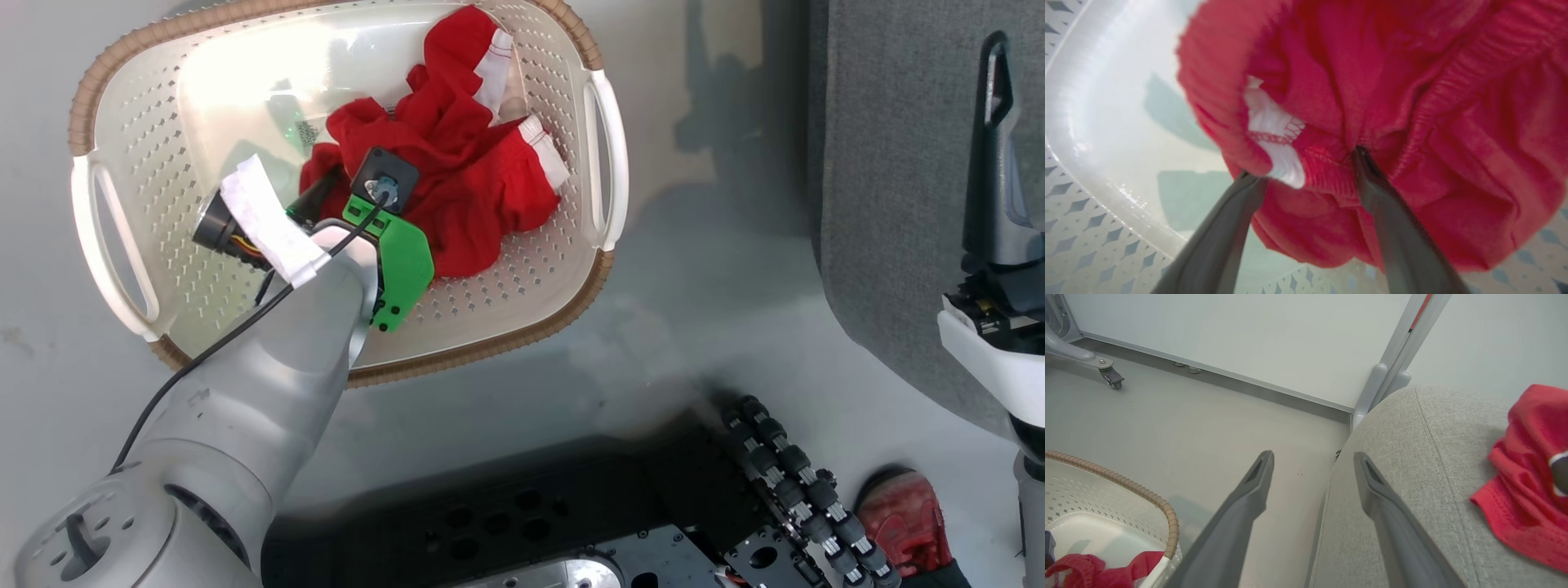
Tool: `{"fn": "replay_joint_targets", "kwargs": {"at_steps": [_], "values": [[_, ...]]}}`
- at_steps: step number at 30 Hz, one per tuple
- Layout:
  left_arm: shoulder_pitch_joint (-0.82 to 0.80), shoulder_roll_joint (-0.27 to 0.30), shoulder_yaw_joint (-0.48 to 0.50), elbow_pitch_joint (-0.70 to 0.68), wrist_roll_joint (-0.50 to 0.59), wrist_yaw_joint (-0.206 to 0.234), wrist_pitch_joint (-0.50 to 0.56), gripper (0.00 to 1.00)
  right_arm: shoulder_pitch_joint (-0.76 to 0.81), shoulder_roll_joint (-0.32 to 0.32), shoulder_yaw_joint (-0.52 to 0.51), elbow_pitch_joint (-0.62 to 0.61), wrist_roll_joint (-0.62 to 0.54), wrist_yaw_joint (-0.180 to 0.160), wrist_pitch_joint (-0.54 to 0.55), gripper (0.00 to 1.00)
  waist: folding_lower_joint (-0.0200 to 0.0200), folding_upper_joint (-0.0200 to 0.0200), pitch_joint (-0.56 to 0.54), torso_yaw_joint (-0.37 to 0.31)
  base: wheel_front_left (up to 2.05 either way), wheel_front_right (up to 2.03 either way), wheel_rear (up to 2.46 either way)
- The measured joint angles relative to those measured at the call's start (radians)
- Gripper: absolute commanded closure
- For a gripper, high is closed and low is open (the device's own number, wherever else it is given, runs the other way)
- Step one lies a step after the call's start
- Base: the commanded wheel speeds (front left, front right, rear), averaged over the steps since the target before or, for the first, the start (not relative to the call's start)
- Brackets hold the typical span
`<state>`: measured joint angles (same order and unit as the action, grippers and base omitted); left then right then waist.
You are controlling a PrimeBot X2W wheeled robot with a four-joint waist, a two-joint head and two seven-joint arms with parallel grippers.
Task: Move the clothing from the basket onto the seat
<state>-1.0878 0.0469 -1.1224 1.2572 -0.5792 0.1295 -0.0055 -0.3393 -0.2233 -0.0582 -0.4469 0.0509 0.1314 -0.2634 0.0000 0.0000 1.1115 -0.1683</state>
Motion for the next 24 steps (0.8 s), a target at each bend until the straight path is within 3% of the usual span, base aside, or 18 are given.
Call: {"fn": "replay_joint_targets", "kwargs": {"at_steps": [8, 13, 14, 24], "values": [[-0.004, 0.000, -0.012, 0.019, -0.004, 0.010, -0.006, 0.00, 0.000, -0.004, 0.008, 0.001, -0.004, 0.000, 0.000, 0.00, 0.0000, 0.0000, 0.002, 0.000, 0.00, 0.00, 0.00], [0.012, 0.016, -0.010, 0.026, -0.024, -0.017, 0.031, 0.00, 0.000, -0.004, 0.008, 0.000, -0.007, 0.000, 0.000, 0.00, 0.0000, 0.0000, 0.001, 0.001, 0.00, 0.00, 0.00], [0.017, 0.019, -0.008, 0.027, -0.029, -0.022, 0.040, 1.00, 0.000, -0.003, 0.009, 0.000, -0.007, 0.000, 0.000, 0.00, 0.0000, 0.0000, 0.001, 0.000, 0.00, 0.00, 0.00], [0.016, 0.035, 0.009, 0.030, -0.055, -0.053, -0.004, 1.00, -0.041, 0.014, 0.024, 0.001, -0.005, 0.000, 0.000, 0.00, 0.0000, 0.0000, -0.010, -0.013, 0.00, 0.00, 0.00]]}}
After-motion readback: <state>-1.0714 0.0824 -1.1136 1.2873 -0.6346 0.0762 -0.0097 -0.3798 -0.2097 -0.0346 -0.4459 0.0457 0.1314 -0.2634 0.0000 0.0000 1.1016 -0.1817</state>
